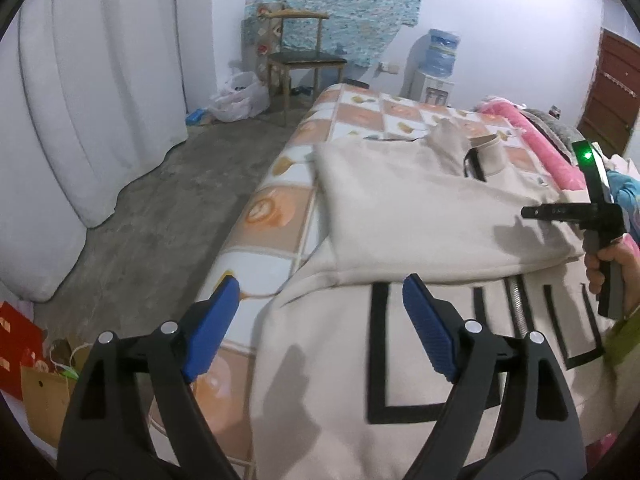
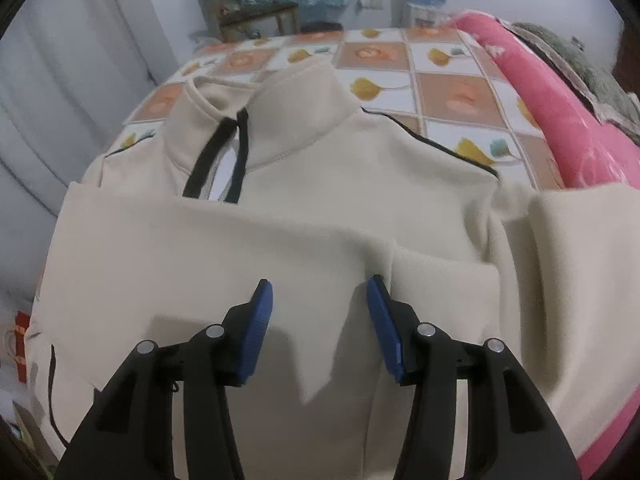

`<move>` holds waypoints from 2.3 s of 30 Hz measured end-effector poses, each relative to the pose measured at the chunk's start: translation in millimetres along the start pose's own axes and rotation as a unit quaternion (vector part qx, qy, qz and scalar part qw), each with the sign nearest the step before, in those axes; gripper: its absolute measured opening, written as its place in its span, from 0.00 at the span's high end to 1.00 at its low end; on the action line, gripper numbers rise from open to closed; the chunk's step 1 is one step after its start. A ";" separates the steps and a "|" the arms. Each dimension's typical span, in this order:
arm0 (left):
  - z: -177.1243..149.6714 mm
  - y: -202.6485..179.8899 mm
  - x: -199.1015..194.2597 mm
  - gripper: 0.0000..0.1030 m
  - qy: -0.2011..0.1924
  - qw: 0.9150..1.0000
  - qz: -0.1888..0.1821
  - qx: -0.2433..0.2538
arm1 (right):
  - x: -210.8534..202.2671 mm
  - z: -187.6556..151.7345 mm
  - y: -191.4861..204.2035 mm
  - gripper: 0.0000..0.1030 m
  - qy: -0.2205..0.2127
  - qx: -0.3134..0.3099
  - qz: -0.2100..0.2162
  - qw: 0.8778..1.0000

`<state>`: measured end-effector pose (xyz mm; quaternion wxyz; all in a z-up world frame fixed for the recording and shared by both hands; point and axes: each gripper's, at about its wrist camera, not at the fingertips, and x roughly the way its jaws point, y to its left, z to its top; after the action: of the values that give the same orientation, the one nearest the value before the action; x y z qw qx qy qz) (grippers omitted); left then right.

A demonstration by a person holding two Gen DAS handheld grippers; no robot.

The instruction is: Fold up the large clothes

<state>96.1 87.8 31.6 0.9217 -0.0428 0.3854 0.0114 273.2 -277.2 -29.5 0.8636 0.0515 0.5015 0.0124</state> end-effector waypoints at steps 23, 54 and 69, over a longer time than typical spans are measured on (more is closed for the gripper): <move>28.9 -137.8 106.3 0.19 0.074 0.991 -0.061 0.092 | -81.1 -103.3 -27.5 0.33 -0.032 0.038 -0.036 0.998; 13.4 -152.6 133.6 0.08 0.070 0.991 -0.045 0.108 | -56.3 -134.2 -27.4 0.06 -0.013 0.021 -0.089 0.996; 14.4 -153.8 134.0 0.07 0.070 0.991 -0.045 0.109 | -134.6 -107.0 -93.2 0.06 -0.088 0.048 -0.056 0.993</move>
<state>208.8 -65.7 -42.8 0.8911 0.0394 0.4458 -0.0753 110.7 -371.6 24.9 0.9002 0.0652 0.4256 -0.0647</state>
